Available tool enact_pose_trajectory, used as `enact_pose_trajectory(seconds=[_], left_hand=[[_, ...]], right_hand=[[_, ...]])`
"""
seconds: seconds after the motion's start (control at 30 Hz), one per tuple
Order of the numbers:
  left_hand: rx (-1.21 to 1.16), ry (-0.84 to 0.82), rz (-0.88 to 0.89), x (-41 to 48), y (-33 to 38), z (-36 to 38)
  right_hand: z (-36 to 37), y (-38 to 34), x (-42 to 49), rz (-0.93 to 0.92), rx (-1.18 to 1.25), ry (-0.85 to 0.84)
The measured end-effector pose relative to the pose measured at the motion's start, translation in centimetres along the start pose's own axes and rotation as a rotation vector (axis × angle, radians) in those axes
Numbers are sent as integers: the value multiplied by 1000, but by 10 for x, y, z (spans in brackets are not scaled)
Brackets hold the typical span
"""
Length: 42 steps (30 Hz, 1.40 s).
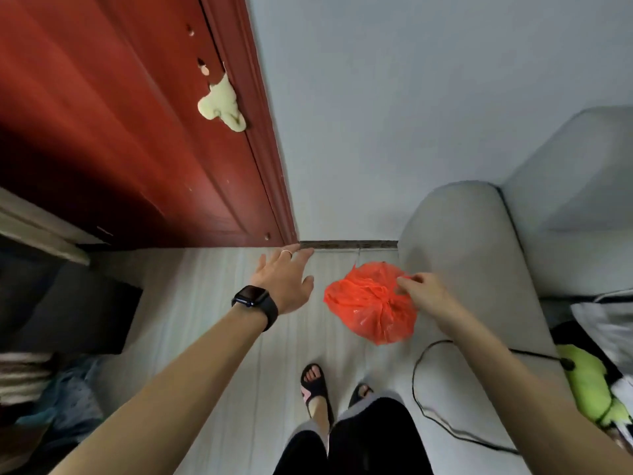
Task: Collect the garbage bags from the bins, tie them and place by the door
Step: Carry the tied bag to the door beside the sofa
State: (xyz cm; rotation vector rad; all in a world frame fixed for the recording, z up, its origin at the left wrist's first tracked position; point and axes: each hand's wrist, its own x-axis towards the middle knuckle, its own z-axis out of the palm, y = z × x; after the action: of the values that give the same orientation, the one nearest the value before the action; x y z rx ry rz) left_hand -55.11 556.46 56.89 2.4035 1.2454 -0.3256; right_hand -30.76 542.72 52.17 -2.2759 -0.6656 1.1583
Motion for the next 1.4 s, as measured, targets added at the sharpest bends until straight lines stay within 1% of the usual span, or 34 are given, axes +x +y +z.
enact_pose_trajectory(seconds=[0.1,0.23,0.3,0.37,0.43,0.5,0.57,0.67,0.87,0.93,1.03,1.1,1.27,1.4], left_hand=[[37,21,37,70,-12,-3],[154,150,88,168,-23,11],[211,207,88,215,-23,26],[265,225,98,255,-20,42],[315,285,139,296,-16,62],[359,381,171,331,-12,75],[391,467,187,358,-10,85],[397,529,164,395,-8,103],[438,602,84,426,-7,128],[428,626,82,431,-6,134],[425,650,85,436,-6,141],[422,644,91,436,-7,140],[414,603,108,427,-11,134],[403,484,137,411,-14,120]], right_hand=[[11,-3,68,60,30,3],[33,3,170,124,7,-29],[45,14,217,156,-29,-46],[54,27,260,170,-98,-83],[61,37,298,194,-143,-97],[67,48,334,213,-155,-113],[69,57,362,237,-155,-94],[67,76,402,257,-118,-58],[60,98,457,287,30,66],[67,110,466,324,17,28],[86,133,464,423,-52,-133],[96,144,454,450,-77,-198],[104,137,439,424,-116,-233],[86,99,431,303,-307,-202]])
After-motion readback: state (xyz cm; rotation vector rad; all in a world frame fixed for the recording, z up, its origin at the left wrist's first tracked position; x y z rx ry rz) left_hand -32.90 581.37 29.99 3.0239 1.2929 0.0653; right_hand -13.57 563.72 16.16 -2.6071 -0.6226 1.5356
